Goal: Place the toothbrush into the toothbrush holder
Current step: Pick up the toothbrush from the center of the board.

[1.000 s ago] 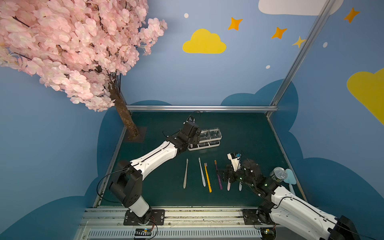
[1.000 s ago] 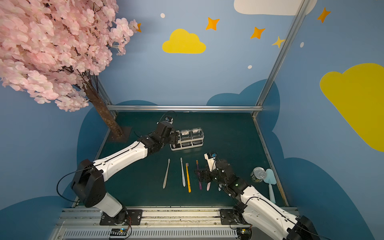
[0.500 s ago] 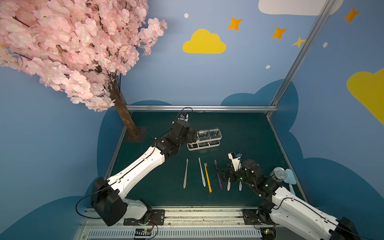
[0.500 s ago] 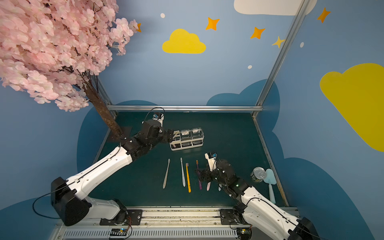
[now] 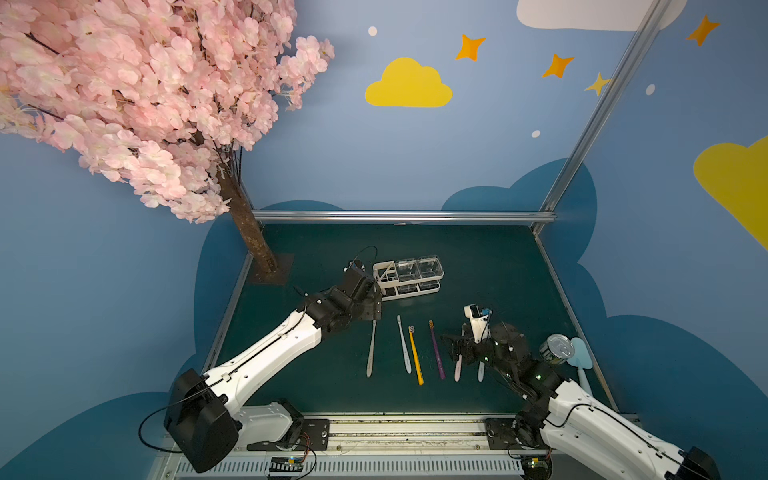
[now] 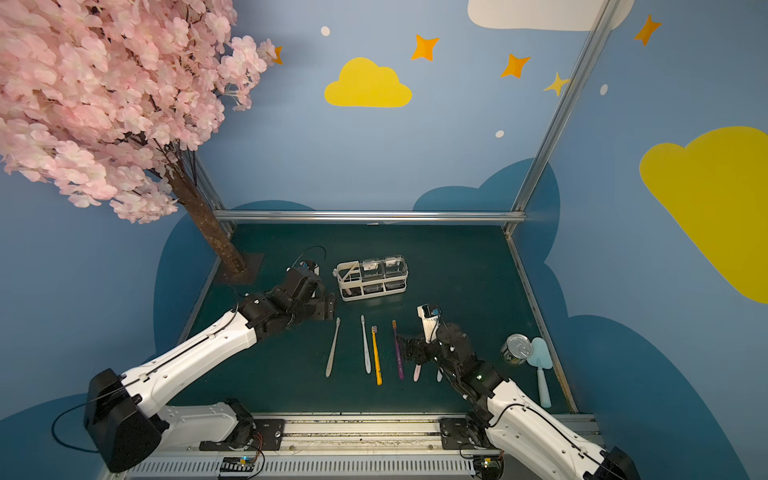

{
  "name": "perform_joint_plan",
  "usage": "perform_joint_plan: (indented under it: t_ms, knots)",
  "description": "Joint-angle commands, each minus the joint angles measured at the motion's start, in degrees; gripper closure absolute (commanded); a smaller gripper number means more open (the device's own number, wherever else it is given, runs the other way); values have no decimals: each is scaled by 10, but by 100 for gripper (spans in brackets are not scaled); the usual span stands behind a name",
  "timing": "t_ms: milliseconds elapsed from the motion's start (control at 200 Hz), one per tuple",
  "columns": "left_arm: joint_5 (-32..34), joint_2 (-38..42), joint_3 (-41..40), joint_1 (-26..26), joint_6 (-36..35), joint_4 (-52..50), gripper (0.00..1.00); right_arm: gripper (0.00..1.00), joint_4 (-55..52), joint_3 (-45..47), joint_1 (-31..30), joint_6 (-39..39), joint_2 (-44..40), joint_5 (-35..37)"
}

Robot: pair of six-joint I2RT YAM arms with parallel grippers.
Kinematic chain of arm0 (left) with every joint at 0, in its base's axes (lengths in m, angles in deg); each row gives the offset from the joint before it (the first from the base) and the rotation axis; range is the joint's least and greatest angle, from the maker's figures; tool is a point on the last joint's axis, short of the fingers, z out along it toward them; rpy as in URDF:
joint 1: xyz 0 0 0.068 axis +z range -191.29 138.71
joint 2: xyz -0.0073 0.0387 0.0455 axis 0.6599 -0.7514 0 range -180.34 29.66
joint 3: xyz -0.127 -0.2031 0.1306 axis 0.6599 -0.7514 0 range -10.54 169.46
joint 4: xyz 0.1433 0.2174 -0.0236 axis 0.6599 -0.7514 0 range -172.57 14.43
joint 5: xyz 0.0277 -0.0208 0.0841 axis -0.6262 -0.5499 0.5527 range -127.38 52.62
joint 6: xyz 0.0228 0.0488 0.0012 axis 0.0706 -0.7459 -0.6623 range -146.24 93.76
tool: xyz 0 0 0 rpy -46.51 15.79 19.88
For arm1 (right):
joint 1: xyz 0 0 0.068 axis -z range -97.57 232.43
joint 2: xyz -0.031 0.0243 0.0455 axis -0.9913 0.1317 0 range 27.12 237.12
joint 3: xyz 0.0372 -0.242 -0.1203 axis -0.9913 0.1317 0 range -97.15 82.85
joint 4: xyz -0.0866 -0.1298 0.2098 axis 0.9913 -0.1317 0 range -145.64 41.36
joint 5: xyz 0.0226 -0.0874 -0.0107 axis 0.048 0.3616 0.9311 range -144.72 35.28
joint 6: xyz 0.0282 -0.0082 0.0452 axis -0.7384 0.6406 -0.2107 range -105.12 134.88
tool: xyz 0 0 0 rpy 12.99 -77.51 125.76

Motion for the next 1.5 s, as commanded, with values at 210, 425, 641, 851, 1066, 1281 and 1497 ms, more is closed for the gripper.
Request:
perform_joint_plan:
  t_ms: [210, 425, 641, 851, 1066, 1281, 1497]
  knots:
    - [-32, -35, 1, -1, 26, -62, 11, 9, -11, 23, -2, 7, -63, 44]
    - [-39, -104, 27, -1, 32, -85, 11, 9, -11, 25, -2, 8, -71, 46]
    - [-56, -168, 58, -1, 45, -103, 14, 9, -10, 21, -2, 2, -61, 41]
    - [-51, -196, 82, -12, 48, -115, 15, 9, -20, 19, -2, 1, -78, 41]
    - [-48, -224, 96, -19, 46, -115, 15, 9, -17, 23, -3, 2, -83, 37]
    - [-1, -241, 106, -19, 53, -134, 21, 9, -15, 23, -3, 1, -75, 33]
    - [3, -268, 109, -18, 69, -131, 31, 9, -16, 21, -2, 2, -74, 25]
